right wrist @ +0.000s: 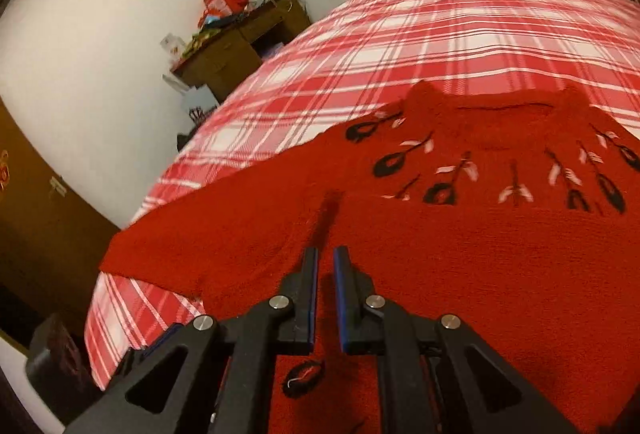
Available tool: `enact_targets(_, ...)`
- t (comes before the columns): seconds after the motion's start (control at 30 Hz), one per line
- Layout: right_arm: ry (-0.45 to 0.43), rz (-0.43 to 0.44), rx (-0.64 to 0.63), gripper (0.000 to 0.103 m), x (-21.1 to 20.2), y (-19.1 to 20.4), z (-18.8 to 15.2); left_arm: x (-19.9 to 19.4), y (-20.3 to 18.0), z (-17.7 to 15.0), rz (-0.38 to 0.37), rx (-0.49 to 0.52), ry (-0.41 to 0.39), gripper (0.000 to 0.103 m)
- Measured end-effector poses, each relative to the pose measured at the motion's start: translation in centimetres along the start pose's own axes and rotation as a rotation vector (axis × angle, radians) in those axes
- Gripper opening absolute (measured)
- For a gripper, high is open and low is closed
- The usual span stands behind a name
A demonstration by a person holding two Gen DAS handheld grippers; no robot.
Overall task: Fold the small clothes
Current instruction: 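Carry the held sleeve across the sweater body with the right tool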
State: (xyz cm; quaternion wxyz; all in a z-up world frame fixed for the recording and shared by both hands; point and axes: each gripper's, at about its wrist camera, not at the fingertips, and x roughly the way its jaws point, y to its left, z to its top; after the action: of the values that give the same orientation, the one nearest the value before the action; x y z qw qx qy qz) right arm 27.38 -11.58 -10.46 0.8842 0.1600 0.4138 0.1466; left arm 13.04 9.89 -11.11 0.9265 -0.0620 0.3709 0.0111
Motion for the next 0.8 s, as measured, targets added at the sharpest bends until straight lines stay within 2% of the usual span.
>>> enact_targets(0.03, 0.005, 0.001, -0.003, 0.011, 0.4, 0.1, 0.0, 0.0, 0.0, 0.0, 0.000, 0.000, 0.000, 0.103)
enact_targets(0.07, 0.009, 0.002, -0.005, 0.017, 0.4, 0.2, 0.0, 0.0, 0.0, 0.0, 0.000, 0.000, -0.001, 0.103)
enact_targets(0.17, 0.002, 0.003, -0.007, 0.042, 0.5, 0.2, -0.1, 0.0, 0.0, 0.0, -0.002, -0.001, -0.003, 0.103)
enact_targets(0.33, 0.014, 0.021, -0.040, 0.044, 0.8, 1.1, 0.1, 0.0, 0.0, 0.0, -0.002, -0.001, -0.003, 0.103)
enact_targets(0.4, 0.051, -0.013, -0.078, 0.044, 2.0, 1.6, 0.2, 0.0, 0.0, 0.0, -0.002, -0.002, -0.003, 0.103)
enact_targets(0.43, 0.051, -0.020, -0.096, 0.043, 2.2, 1.8, 0.2, 0.0, 0.0, 0.0, -0.002, -0.002, -0.002, 0.103)
enact_targets(0.47, 0.045, -0.034, -0.125, 0.038, 2.4, 2.1, 0.2, 0.0, 0.0, 0.0, -0.001, -0.002, -0.002, 0.103)
enact_targets(0.5, 0.055, -0.057, -0.148, 0.017, 2.6, 2.3, 0.3, -0.1, 0.0, 0.0, -0.001, -0.001, -0.003, 0.103)
enact_targets(0.53, 0.063, -0.071, -0.145, 0.009, 2.8, 2.1, 0.4, -0.1, 0.0, 0.0, -0.002, -0.002, -0.002, 0.103)
enact_targets(0.63, 0.060, -0.033, -0.078, 0.004, 2.4, 1.3, 0.9, -0.1, 0.0, 0.0, -0.002, -0.002, -0.003, 0.103)
enact_targets(0.8, 0.031, 0.028, -0.119, 0.004, 1.9, 3.3, 0.9, -0.1, -0.1, 0.1, -0.003, -0.003, -0.008, 0.103)
